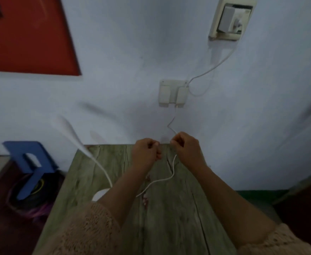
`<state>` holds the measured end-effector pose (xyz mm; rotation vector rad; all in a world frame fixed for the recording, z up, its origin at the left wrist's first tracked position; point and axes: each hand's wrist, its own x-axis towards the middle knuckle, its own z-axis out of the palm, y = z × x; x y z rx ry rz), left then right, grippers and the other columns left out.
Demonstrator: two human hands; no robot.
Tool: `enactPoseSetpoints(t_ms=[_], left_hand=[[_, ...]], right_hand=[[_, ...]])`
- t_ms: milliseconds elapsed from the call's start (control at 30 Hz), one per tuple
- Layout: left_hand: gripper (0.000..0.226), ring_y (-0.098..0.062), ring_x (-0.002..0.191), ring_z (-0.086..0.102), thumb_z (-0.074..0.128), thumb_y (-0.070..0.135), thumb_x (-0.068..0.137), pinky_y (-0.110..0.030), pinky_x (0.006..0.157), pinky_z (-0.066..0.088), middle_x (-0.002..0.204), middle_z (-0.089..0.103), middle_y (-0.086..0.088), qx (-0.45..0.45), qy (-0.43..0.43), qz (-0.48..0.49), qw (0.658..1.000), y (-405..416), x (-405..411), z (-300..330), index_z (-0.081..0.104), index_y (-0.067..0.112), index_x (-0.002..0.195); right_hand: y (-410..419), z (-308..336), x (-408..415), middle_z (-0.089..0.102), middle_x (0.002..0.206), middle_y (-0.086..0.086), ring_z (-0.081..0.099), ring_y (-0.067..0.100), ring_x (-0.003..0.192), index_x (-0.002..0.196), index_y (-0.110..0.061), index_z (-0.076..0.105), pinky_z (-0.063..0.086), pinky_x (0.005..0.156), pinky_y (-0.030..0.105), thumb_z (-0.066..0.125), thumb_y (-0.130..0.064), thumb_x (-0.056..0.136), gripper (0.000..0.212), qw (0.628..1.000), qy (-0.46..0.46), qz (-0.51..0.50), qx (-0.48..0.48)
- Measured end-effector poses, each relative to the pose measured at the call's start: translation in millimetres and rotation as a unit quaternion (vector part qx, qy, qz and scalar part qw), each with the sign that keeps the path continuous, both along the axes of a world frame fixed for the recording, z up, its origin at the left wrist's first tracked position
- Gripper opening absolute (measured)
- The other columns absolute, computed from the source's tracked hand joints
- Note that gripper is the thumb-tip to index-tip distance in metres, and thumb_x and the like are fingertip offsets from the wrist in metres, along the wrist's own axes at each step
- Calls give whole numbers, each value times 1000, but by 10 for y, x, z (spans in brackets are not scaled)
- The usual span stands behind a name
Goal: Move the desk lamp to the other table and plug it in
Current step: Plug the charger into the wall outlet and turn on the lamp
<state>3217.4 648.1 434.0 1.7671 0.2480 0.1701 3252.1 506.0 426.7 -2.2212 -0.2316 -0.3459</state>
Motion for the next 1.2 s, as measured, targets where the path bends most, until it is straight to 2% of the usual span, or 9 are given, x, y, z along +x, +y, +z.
enactPoseSetpoints(t_ms=[167, 300, 367, 467, 533, 600, 733, 900, 1200], left_hand=[[18, -21, 56, 64, 56, 10, 89, -34, 63, 56, 68, 69, -17, 51, 32, -48, 997, 260, -696, -235, 68, 2, 77], [23, 1, 46, 56, 59, 14, 85, -10, 50, 41, 54, 62, 3, 164, 35, -70, 983, 594, -1178, -529, 65, 13, 62], [17, -1, 55, 58, 61, 12, 81, -18, 56, 42, 62, 66, 0, 213, 43, -56, 974, 821, -1347, -696, 69, 11, 67], [16, -22, 87, 64, 59, 9, 83, -28, 75, 46, 95, 72, -11, 256, 87, -35, 962, 1135, -1486, -929, 72, 6, 92], [29, -27, 106, 59, 57, 12, 86, -31, 89, 45, 118, 64, -15, 283, 132, -24, 950, 1309, -1542, -1071, 63, 5, 114], [41, -29, 119, 51, 56, 15, 88, -33, 99, 39, 132, 53, -16, 282, 172, -33, 943, 1441, -1558, -1196, 51, 3, 127], [46, -32, 120, 51, 57, 20, 88, -39, 102, 40, 132, 53, -22, 272, 196, -68, 940, 1529, -1487, -1327, 48, -2, 128], [71, -29, 136, 34, 58, 30, 88, -35, 111, 26, 149, 34, -16, 304, 217, -64, 925, 1490, -1388, -1482, 22, 8, 146], [57, -28, 121, 43, 55, 32, 88, -34, 99, 37, 136, 46, -16, 383, 207, -57, 899, 1504, -1304, -1582, 39, 11, 137]], right_hand=[[274, -385, -544, 51, 63, -1, 47, 14, 60, 70, -11, 56, 33, 55, 22, 63, -9, 82, 14, 998, 62, 27, -12], [489, -657, -949, 54, 66, -1, 49, 15, 63, 70, -15, 57, 34, 60, 26, 63, -13, 82, 15, 992, 89, 70, -49], [597, -787, -1110, 53, 66, 0, 48, 14, 62, 71, -10, 58, 32, 59, 25, 63, -11, 82, 12, 990, 98, 86, -61], [762, -956, -1256, 58, 77, 8, 52, 18, 72, 82, -8, 60, 35, 64, 26, 58, -9, 84, 3, 981, 132, 114, -85], [861, -1058, -1308, 64, 105, 15, 58, 26, 96, 105, -8, 61, 40, 80, 30, 56, -10, 85, 20, 971, 167, 134, -109], [955, -1127, -1341, 53, 133, 14, 48, 28, 123, 128, -8, 51, 32, 103, 31, 57, -18, 89, 41, 956, 206, 167, -124], [1124, -1310, -1311, 42, 146, 8, 37, 24, 135, 139, -15, 40, 23, 114, 33, 61, -37, 83, 64, 939, 205, 217, -172], [1277, -1505, -1244, 33, 152, 6, 30, 24, 140, 146, -21, 22, 24, 117, 46, 58, -38, 83, 75, 940, 198, 195, -200], [1338, -1641, -1179, 43, 145, 5, 40, 23, 133, 141, -22, 31, 33, 110, 42, 57, -38, 85, 64, 954, 169, 164, -182]])
